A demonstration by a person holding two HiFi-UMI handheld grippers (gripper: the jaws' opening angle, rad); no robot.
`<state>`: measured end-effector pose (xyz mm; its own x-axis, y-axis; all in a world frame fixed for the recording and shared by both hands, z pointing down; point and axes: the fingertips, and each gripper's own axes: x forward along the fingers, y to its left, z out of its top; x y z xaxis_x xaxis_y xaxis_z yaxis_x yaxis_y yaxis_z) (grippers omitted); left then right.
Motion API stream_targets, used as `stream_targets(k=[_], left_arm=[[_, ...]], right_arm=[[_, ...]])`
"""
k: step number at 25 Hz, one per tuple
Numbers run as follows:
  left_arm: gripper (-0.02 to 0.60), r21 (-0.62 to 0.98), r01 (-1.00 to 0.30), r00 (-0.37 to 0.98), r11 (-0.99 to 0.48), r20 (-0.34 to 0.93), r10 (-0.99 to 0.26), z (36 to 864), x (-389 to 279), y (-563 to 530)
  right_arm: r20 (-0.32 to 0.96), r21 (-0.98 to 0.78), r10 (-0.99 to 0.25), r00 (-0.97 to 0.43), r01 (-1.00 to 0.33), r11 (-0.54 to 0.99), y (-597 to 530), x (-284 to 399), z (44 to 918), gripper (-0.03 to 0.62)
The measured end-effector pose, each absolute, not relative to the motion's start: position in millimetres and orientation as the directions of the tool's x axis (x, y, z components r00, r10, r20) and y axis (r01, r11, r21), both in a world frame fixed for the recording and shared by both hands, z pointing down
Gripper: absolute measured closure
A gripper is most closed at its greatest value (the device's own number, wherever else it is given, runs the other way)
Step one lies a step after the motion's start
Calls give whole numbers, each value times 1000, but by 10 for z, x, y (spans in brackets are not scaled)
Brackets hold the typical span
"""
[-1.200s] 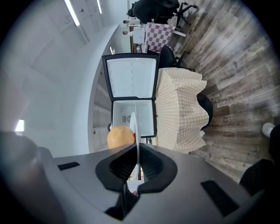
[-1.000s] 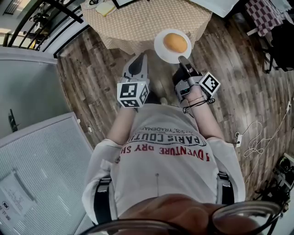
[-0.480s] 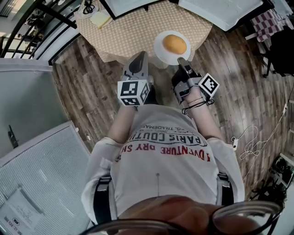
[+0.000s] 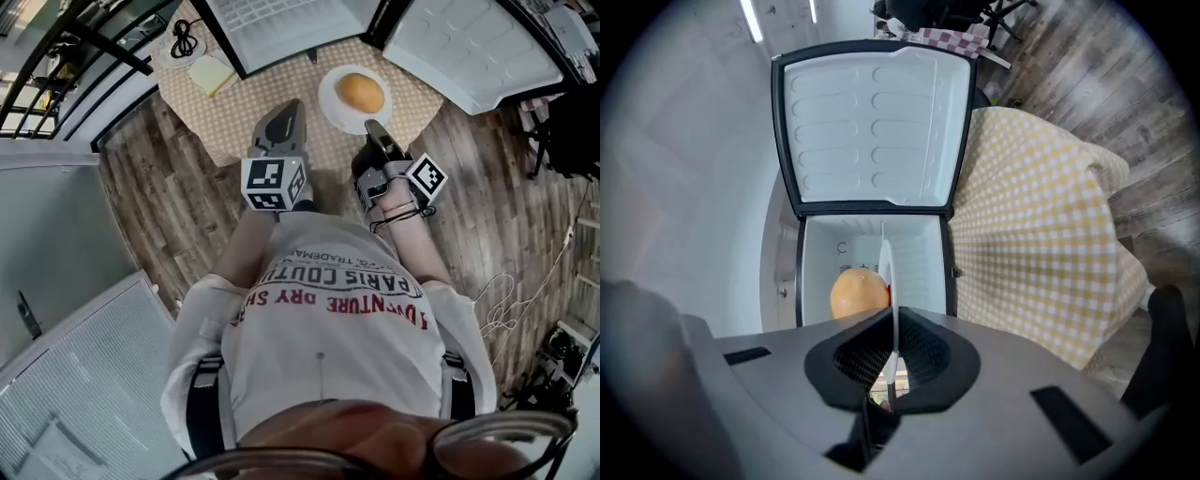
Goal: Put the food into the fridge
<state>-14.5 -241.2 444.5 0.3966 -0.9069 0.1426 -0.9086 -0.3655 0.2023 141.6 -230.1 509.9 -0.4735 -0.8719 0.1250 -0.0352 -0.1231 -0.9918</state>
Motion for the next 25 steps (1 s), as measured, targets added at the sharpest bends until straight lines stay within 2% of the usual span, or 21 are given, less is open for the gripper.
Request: stream_targets(k=[12,25], left_arm=[[554,233,-919,352,-317,126,-927,4389,-633,-3296],[554,208,-966,188,-156,142,-972,4366,-645,-3517]], right_arm=[[126,-992,-864,-487,-50,-116,-3228,1033,5003,560],[96,-995,-762,-640,-51,-82,-3834,897,4905,561]])
